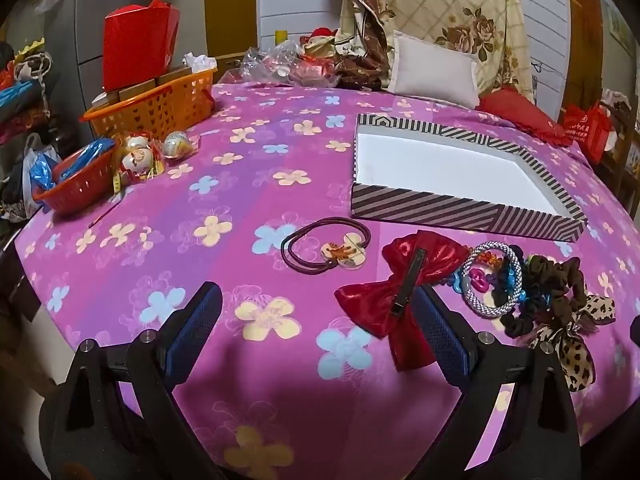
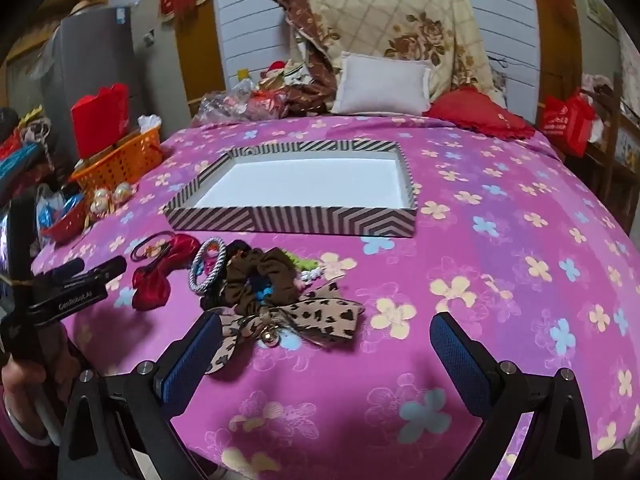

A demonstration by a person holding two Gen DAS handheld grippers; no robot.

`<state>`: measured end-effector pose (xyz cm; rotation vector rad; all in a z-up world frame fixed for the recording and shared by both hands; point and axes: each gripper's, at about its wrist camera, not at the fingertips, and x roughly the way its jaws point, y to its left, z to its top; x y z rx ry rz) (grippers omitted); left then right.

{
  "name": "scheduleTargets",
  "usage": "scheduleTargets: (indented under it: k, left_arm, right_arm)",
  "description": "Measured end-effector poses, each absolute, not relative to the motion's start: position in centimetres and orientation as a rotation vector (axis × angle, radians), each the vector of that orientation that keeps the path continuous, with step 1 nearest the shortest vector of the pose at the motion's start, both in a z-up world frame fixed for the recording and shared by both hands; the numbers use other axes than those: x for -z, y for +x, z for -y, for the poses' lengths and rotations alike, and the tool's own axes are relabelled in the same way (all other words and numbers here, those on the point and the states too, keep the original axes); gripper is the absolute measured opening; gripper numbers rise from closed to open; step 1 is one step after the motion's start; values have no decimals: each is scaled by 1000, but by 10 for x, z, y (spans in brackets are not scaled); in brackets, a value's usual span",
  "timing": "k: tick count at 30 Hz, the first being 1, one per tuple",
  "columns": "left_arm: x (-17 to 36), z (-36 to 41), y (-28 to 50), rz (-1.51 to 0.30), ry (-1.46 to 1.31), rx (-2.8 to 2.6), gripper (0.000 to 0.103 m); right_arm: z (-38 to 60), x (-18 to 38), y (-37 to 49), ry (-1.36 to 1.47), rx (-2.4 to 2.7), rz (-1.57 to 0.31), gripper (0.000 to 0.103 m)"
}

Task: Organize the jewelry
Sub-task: 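Move both tools toward the red satin bow and leopard-print bow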

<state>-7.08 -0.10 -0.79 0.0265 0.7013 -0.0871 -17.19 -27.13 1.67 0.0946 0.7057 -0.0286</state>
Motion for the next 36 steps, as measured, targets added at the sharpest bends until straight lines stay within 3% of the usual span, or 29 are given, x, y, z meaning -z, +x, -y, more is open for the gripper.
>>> scheduleTargets:
  k: [36]
  left_arm:
    - [-16, 31, -94, -661, 35, 187, 96]
  right_arm:
    - [272, -27, -169, 98, 118, -708, 103]
